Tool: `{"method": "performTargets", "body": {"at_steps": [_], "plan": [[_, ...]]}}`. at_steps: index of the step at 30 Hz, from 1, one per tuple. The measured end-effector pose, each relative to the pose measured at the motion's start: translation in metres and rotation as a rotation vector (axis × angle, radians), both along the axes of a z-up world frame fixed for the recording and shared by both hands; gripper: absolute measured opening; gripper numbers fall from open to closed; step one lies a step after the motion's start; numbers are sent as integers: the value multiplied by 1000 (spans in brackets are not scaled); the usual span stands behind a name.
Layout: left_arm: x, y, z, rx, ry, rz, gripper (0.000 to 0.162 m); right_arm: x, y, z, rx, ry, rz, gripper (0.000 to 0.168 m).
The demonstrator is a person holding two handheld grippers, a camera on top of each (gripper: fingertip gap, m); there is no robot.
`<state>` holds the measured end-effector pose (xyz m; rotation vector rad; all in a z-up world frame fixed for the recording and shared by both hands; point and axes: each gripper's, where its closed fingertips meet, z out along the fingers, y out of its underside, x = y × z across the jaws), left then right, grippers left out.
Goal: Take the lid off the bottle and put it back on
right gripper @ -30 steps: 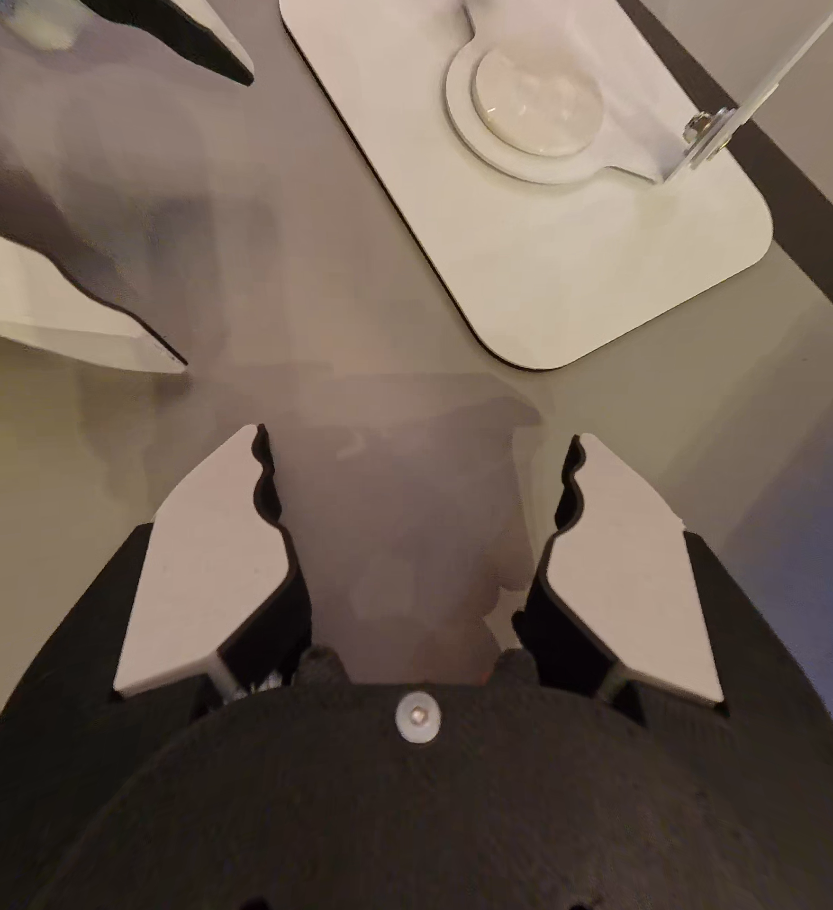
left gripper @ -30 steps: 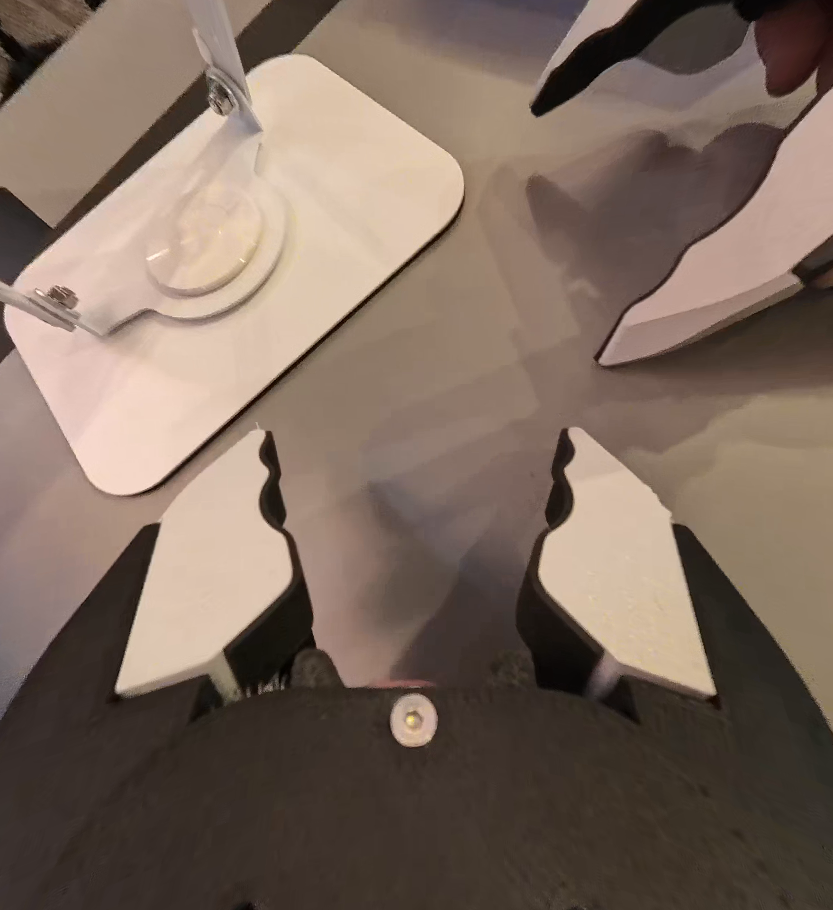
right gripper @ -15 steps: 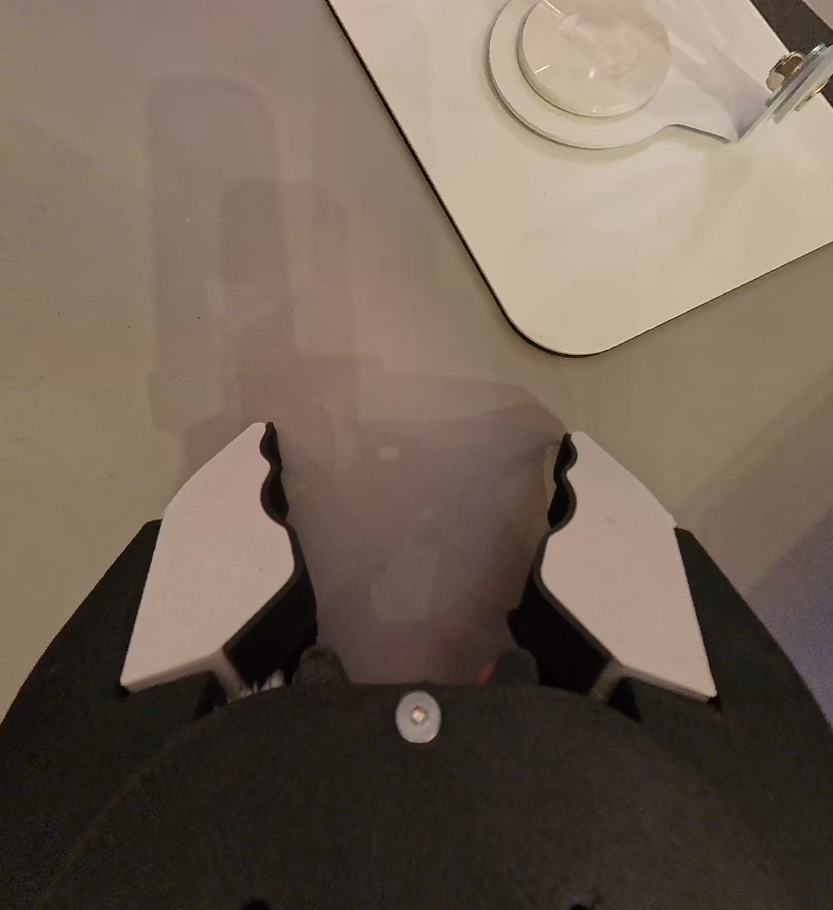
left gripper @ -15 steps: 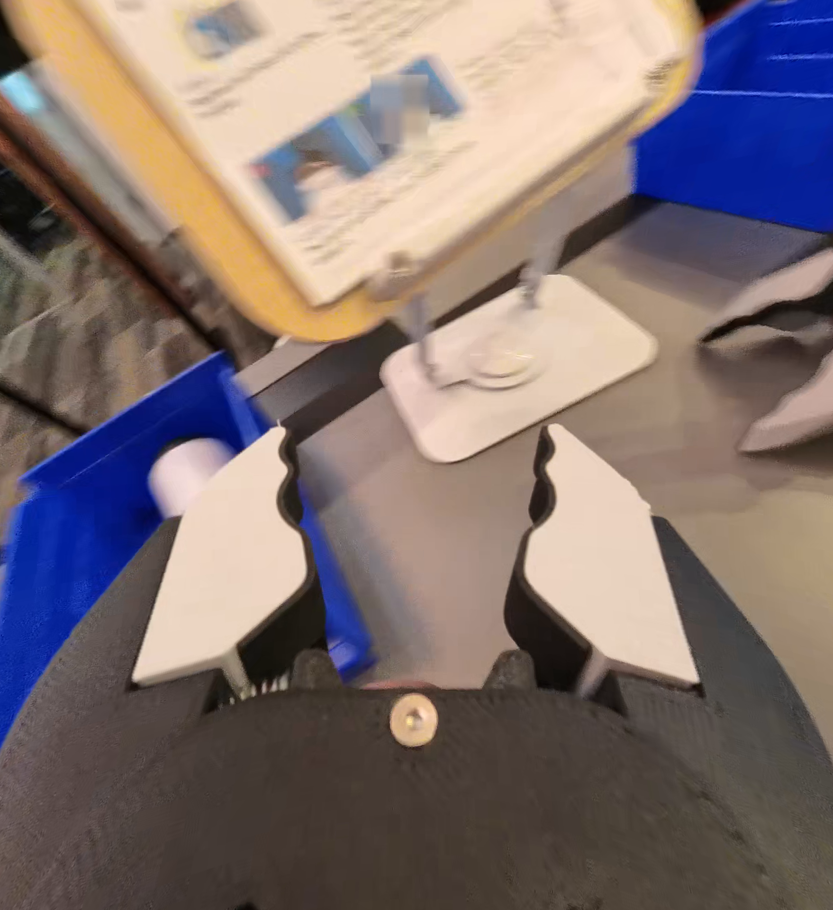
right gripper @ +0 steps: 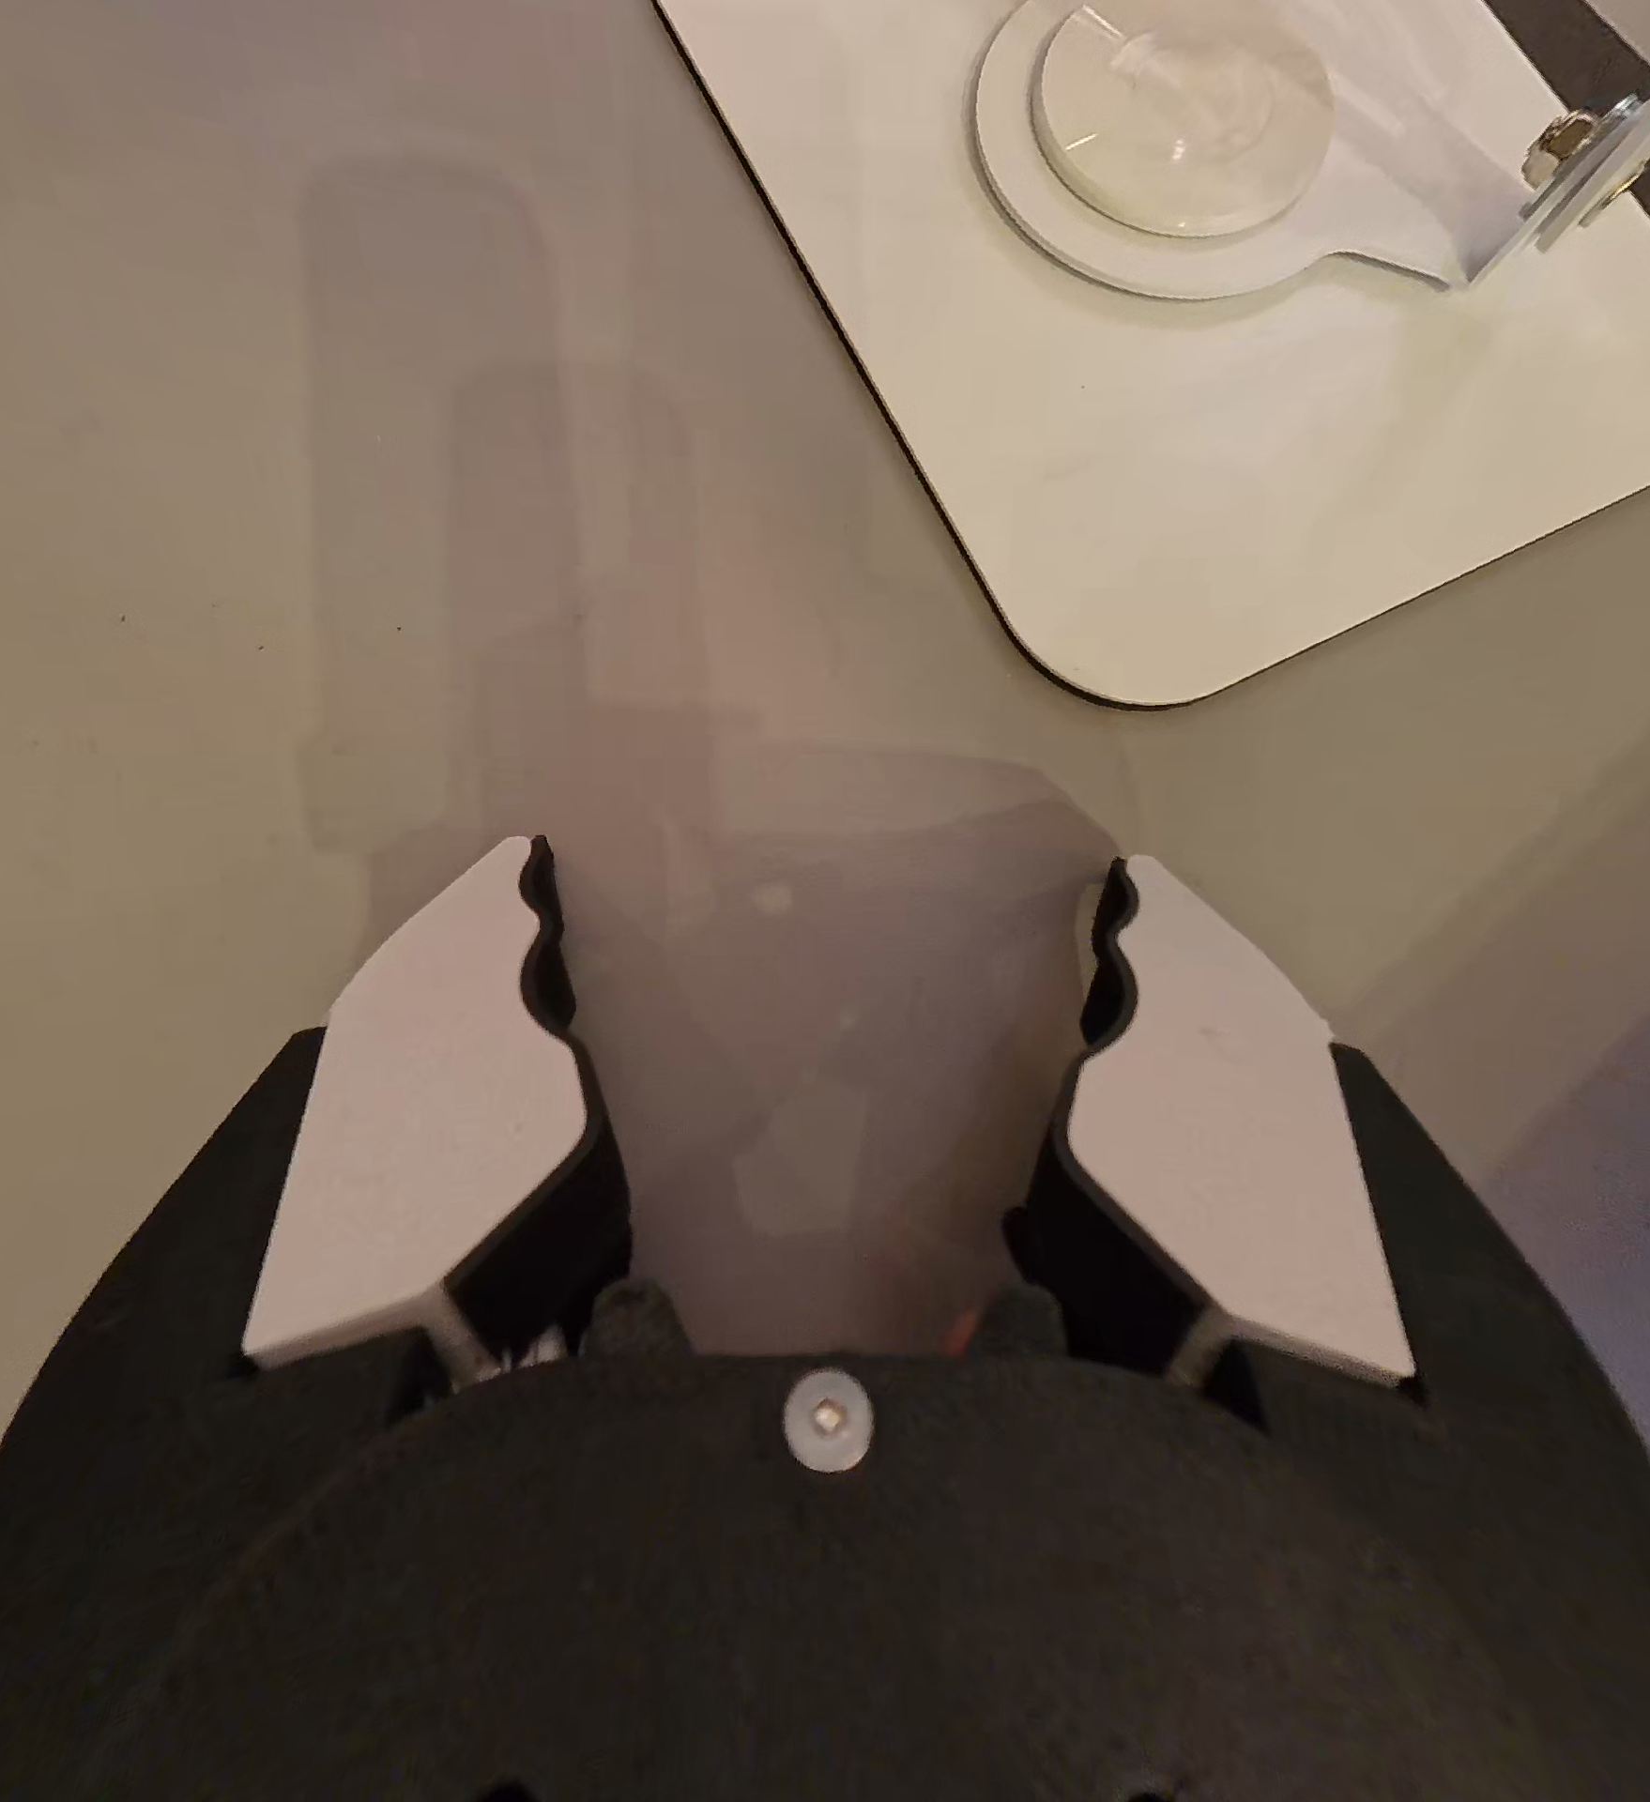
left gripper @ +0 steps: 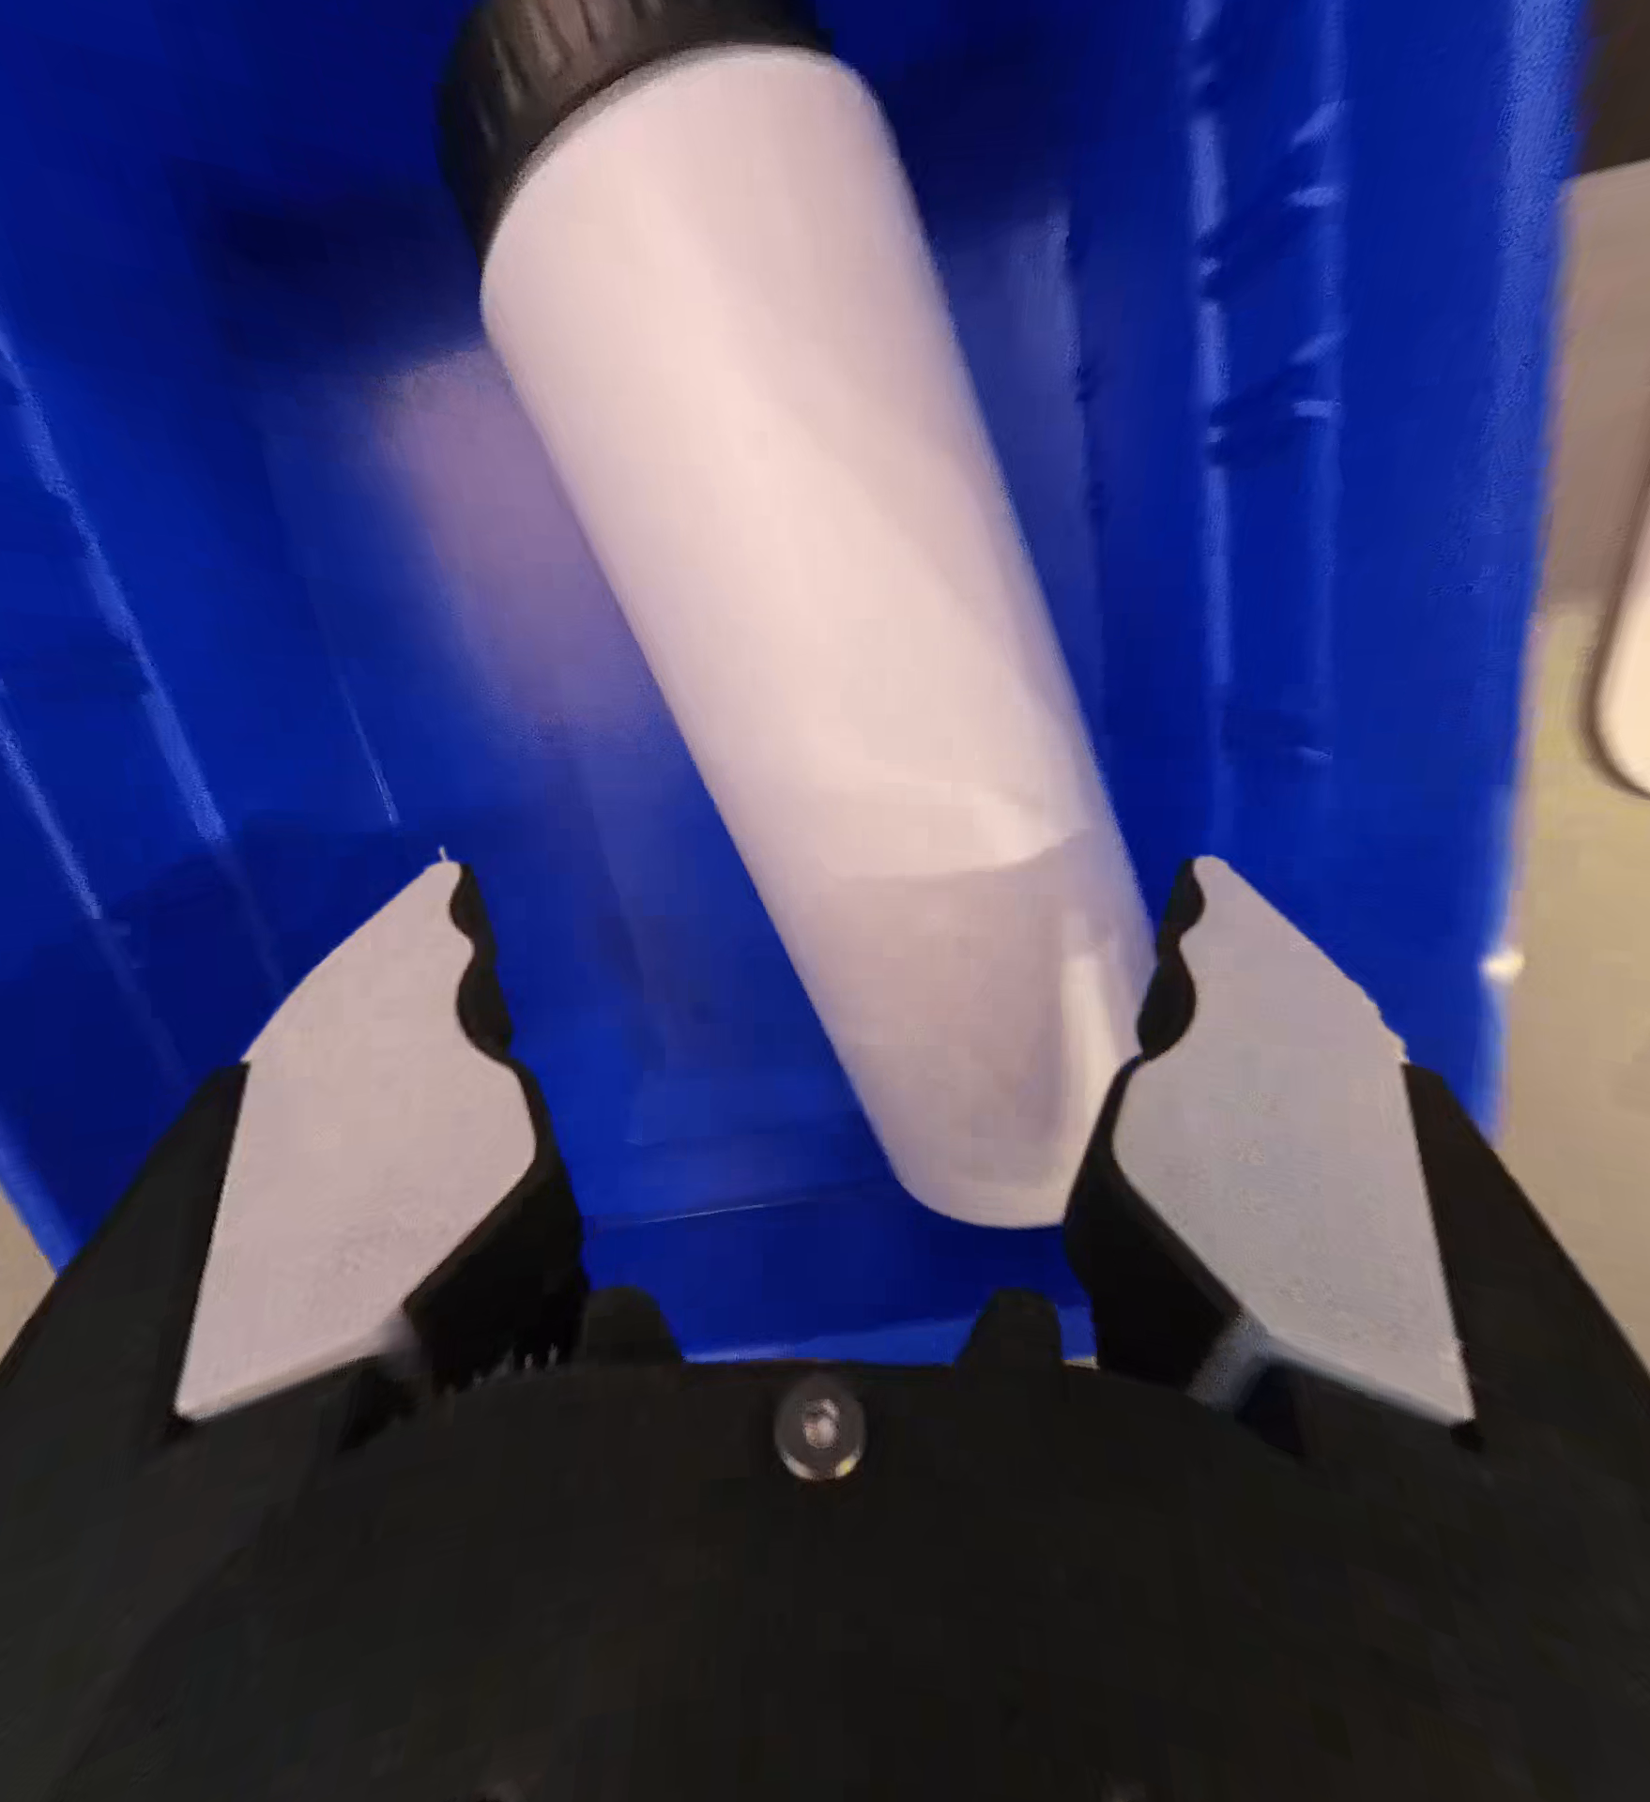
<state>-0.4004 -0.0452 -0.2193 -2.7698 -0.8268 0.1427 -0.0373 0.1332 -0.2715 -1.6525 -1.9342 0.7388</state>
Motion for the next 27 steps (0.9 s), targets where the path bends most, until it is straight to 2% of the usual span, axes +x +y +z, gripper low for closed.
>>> {"method": "performTargets", "body": {"at_steps": [4,6,7,8,12,14,18,21,22,24,27], "plan": [[-2,-2,-25,-162,-77,-20,125,0,-1,0,0,1,5,102],[1,-14,-38,-310,-106,-87,118,0,-1,0,-1,2,6,102],[4,-20,-45,-360,-138,-120,108,1,-1,0,-1,2,7,102],[3,-25,-51,-390,-152,-125,109,1,-1,0,-1,2,8,102],[-1,-23,-52,-332,-137,-154,105,1,-1,0,-2,2,9,101],[-10,-24,-47,-298,-54,-160,105,1,-1,0,-2,2,9,101],[-16,-25,-18,-94,81,-146,104,0,-1,2,13,19,8,105],[3,-27,22,170,178,-188,104,-1,-5,19,-9,106,25,104],[11,-35,33,213,205,-177,103,-1,-8,27,-15,136,40,101],[44,-33,58,392,276,-282,103,-2,-20,53,-25,223,83,98],[105,-27,80,570,335,-398,104,-8,-57,105,-112,368,164,104]]}}
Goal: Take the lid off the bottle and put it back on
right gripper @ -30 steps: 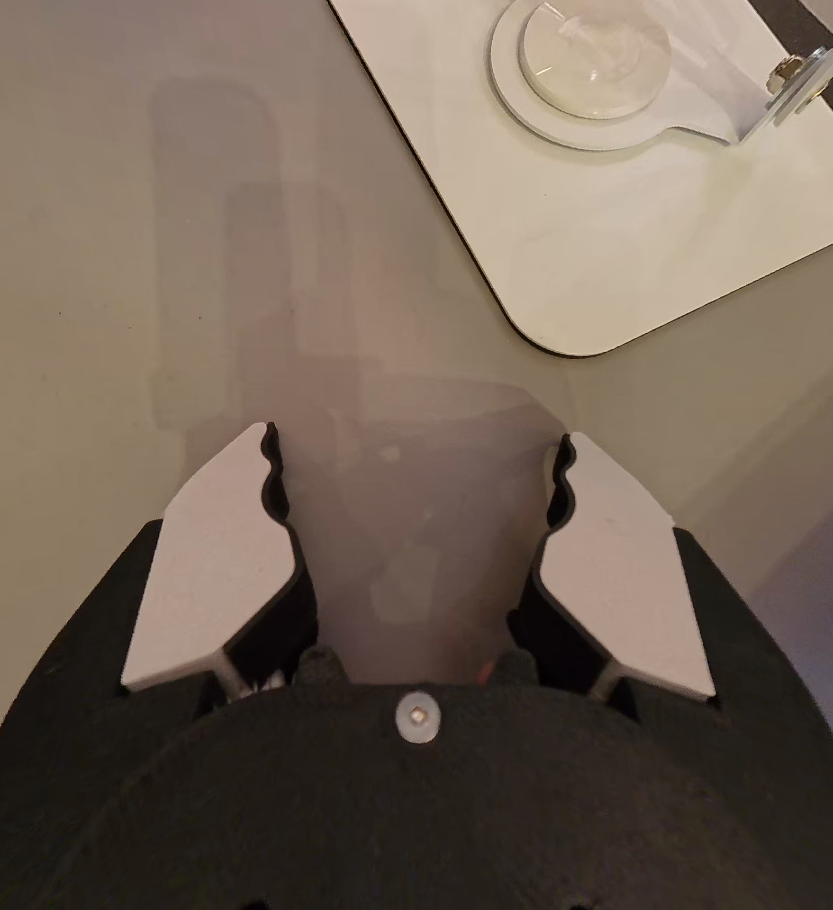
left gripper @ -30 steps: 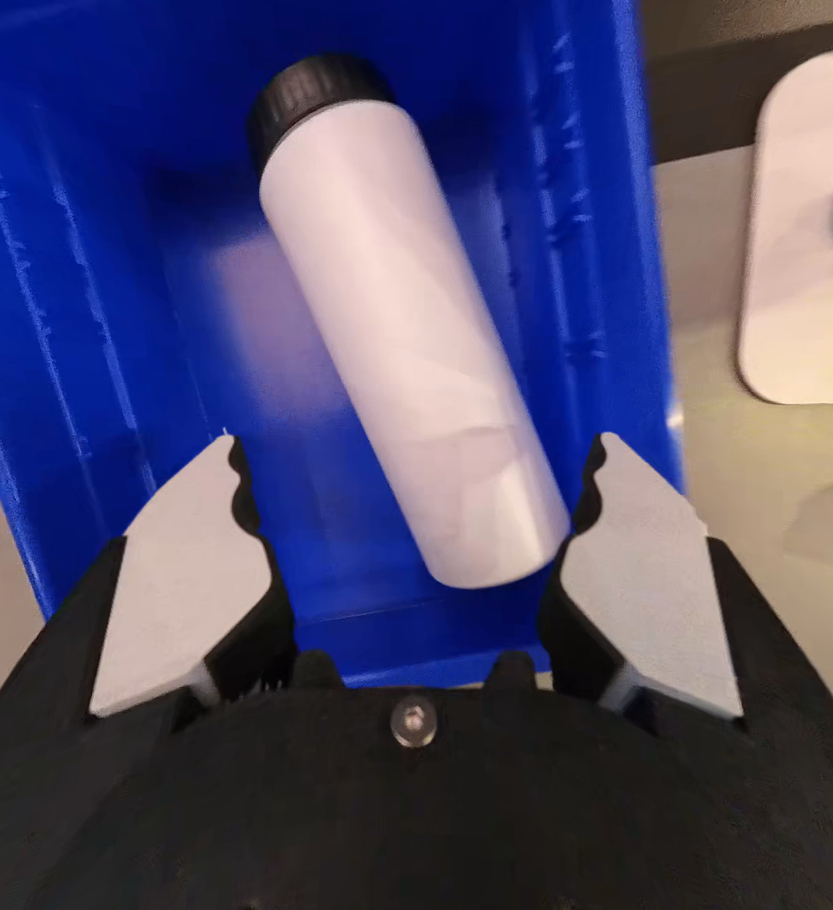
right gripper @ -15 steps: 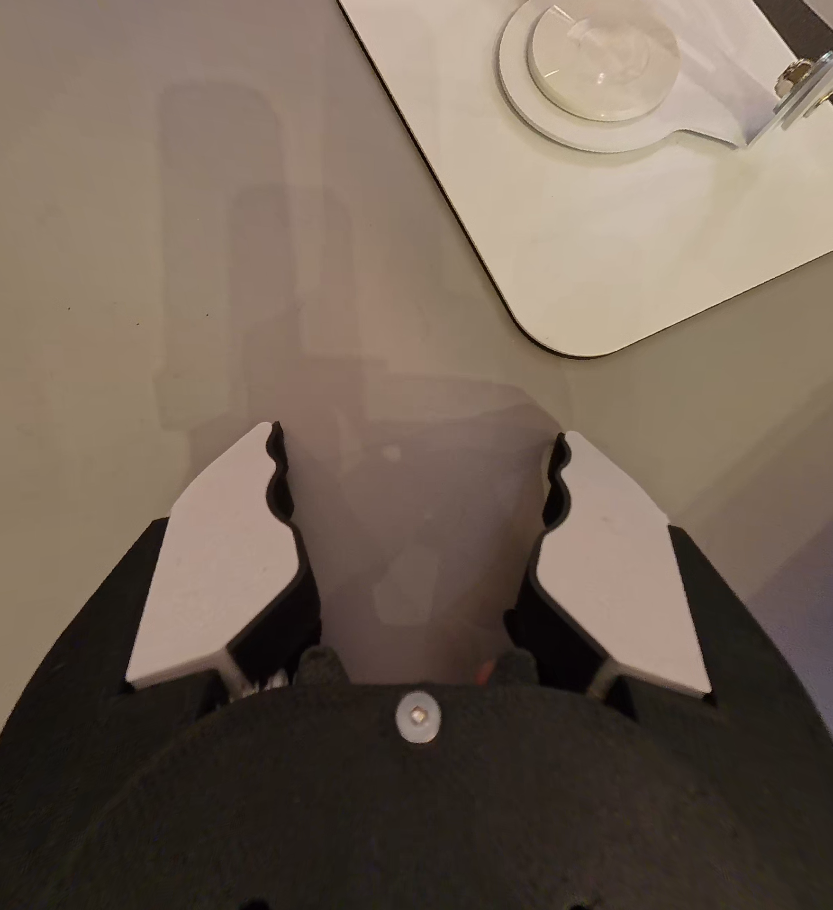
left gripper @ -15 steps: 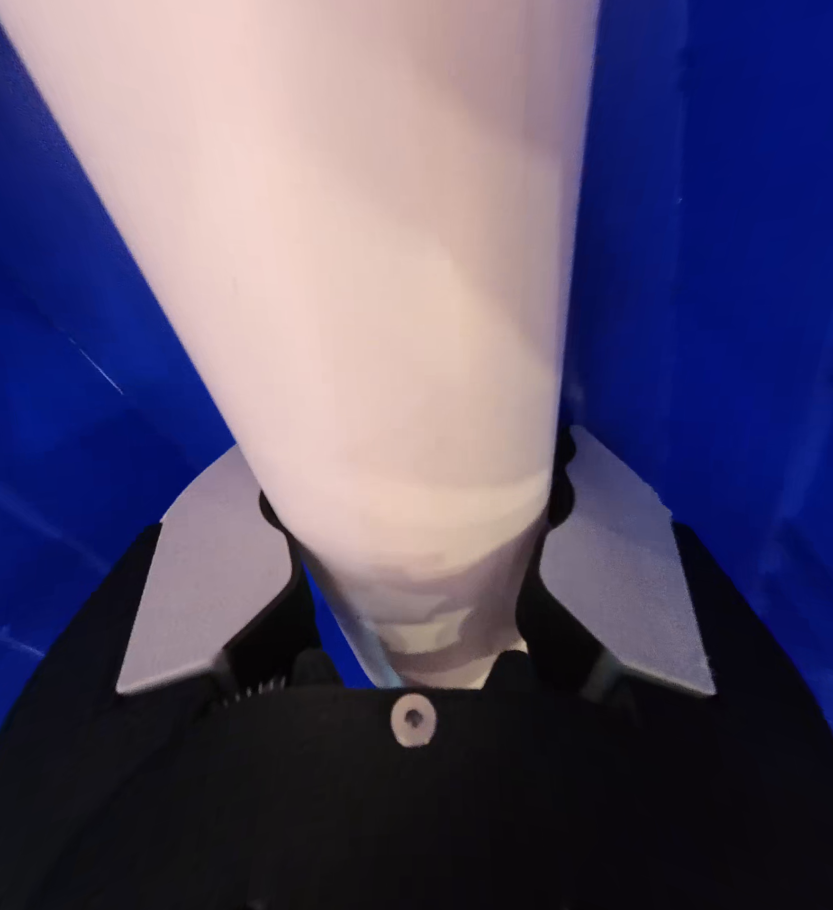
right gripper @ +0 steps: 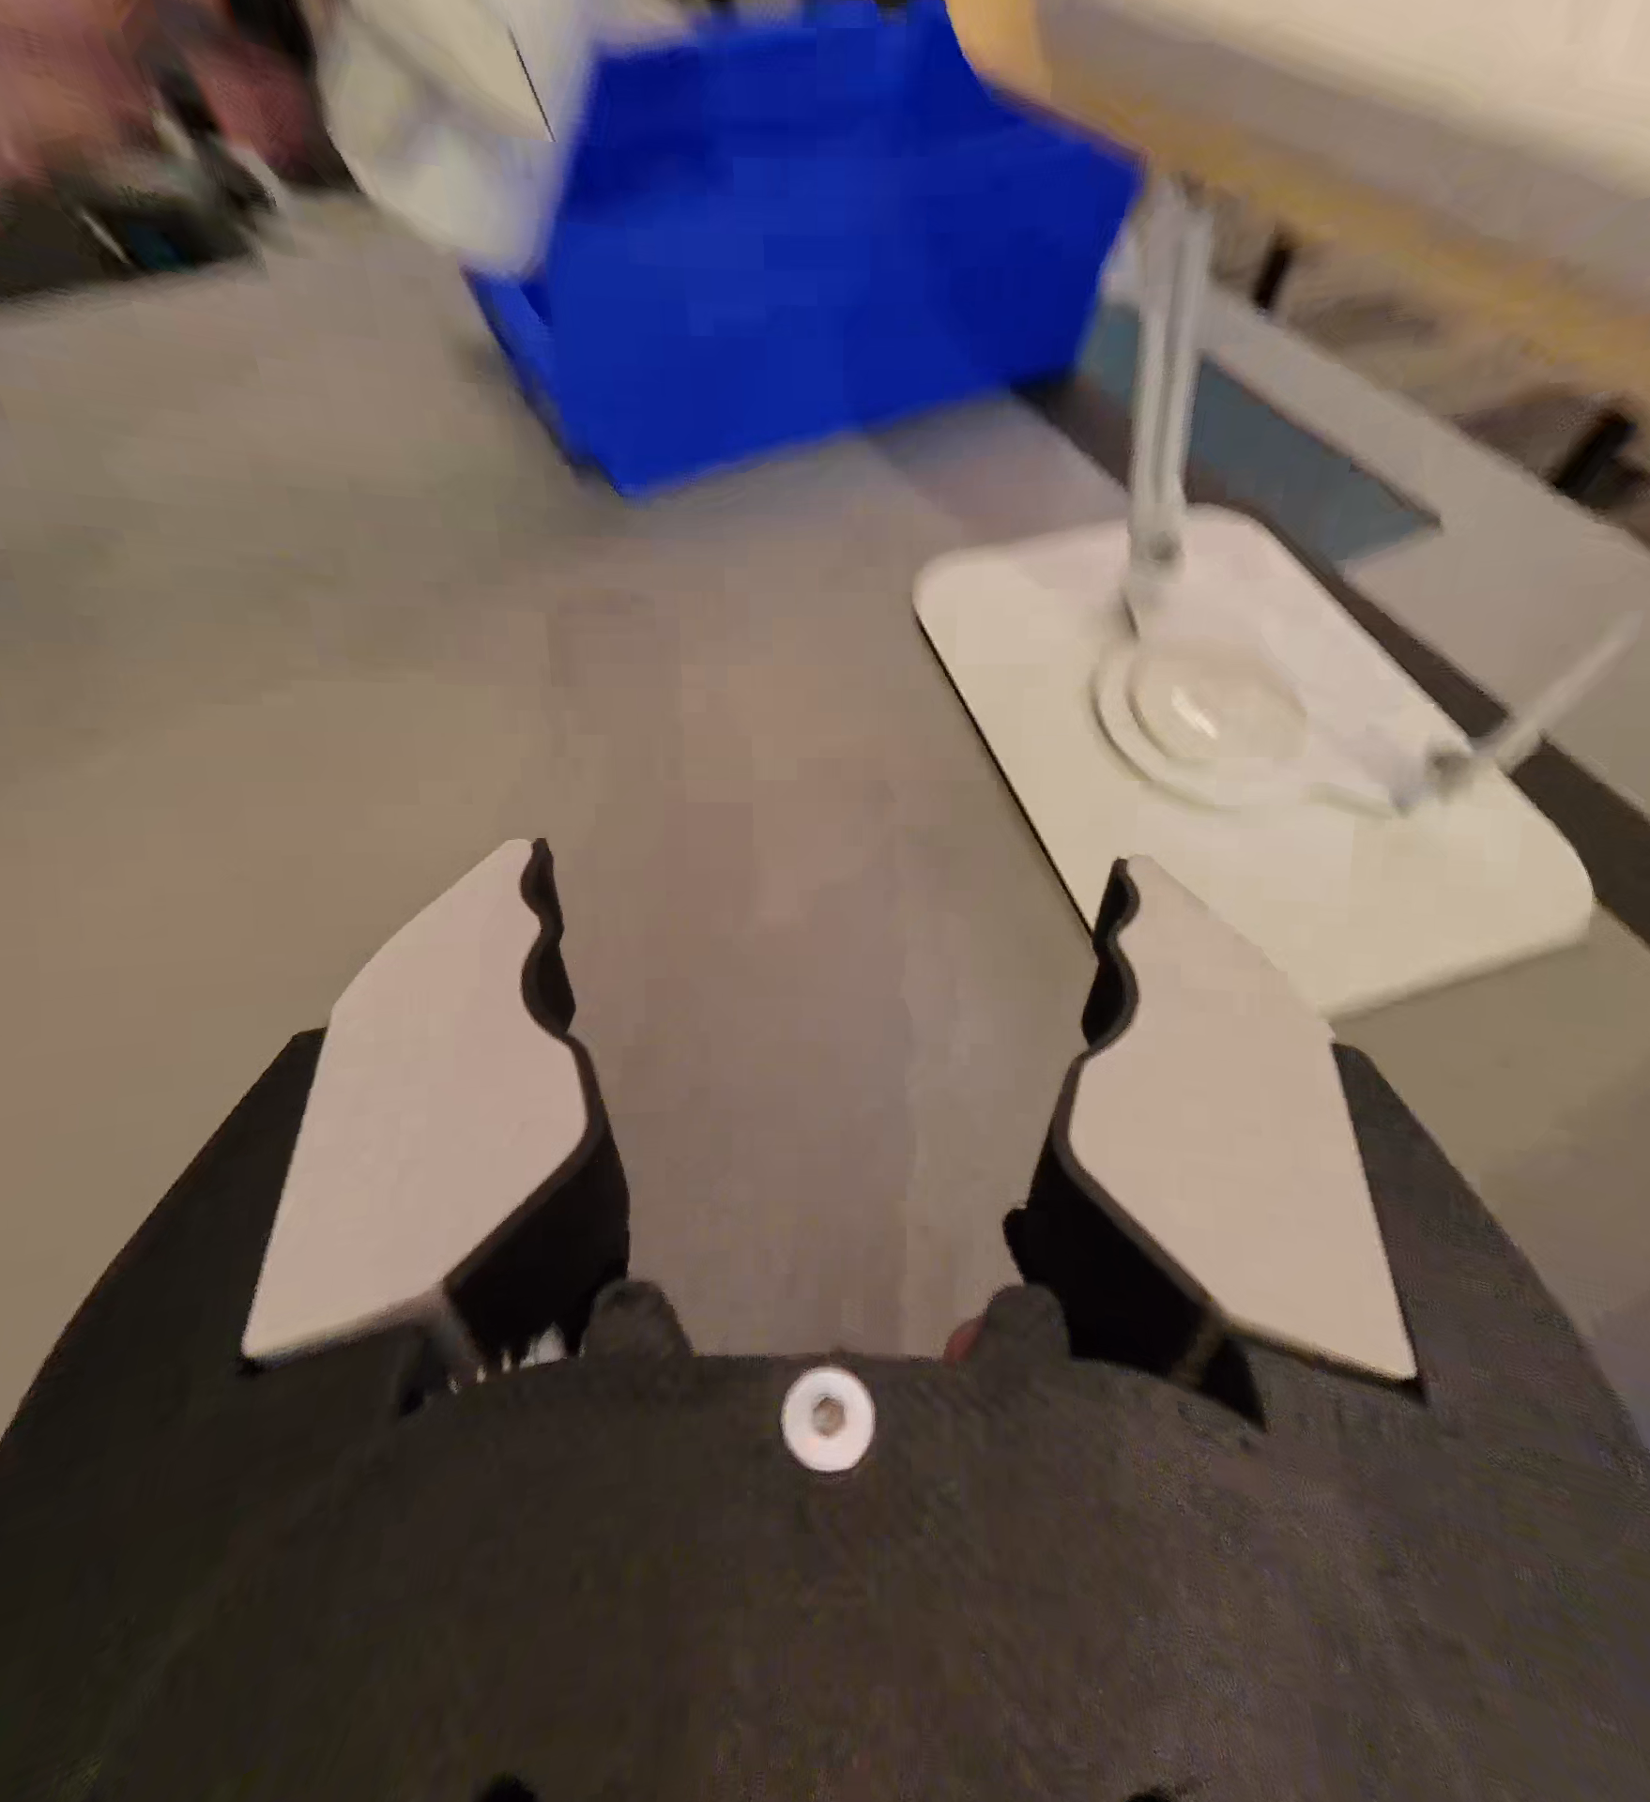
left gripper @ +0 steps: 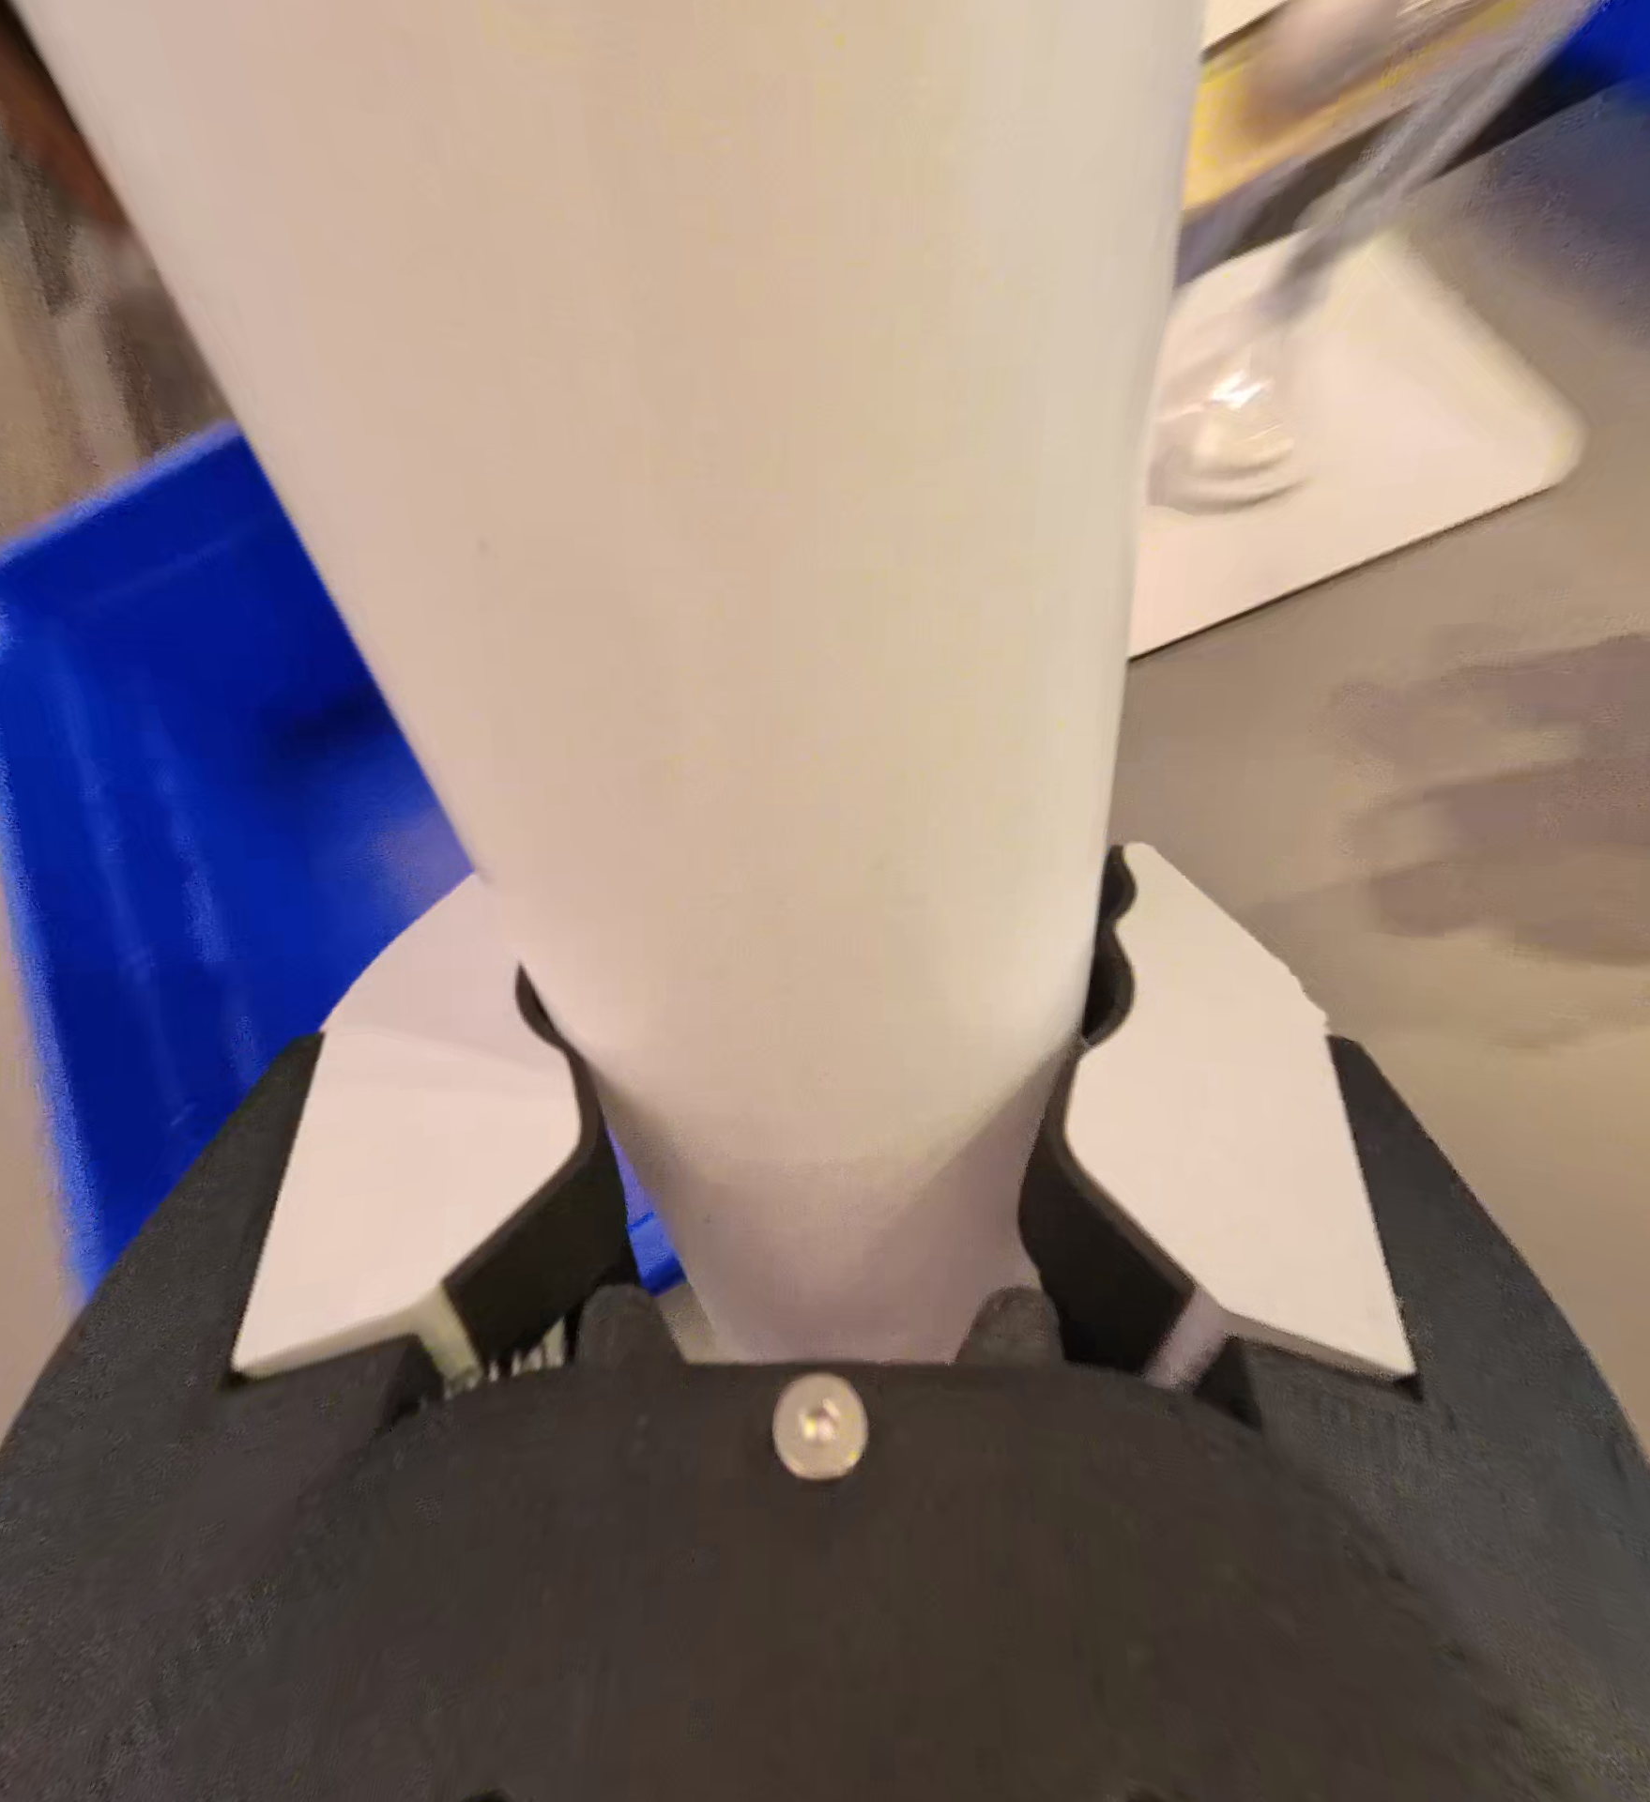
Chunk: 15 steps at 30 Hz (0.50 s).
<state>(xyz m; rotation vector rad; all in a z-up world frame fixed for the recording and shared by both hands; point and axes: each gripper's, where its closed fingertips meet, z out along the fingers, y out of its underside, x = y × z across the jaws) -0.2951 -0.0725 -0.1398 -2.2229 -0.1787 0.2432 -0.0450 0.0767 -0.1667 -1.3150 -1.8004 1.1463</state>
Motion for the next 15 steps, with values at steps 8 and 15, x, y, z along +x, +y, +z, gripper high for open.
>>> {"method": "performTargets", "body": {"at_steps": [8,15], "plan": [[199,75,10,261,-7,-488,104,-29,-82,107,-257,269,233,121],[265,109,-22,243,-77,-657,105,-24,-79,110,-317,213,342,101]]}}
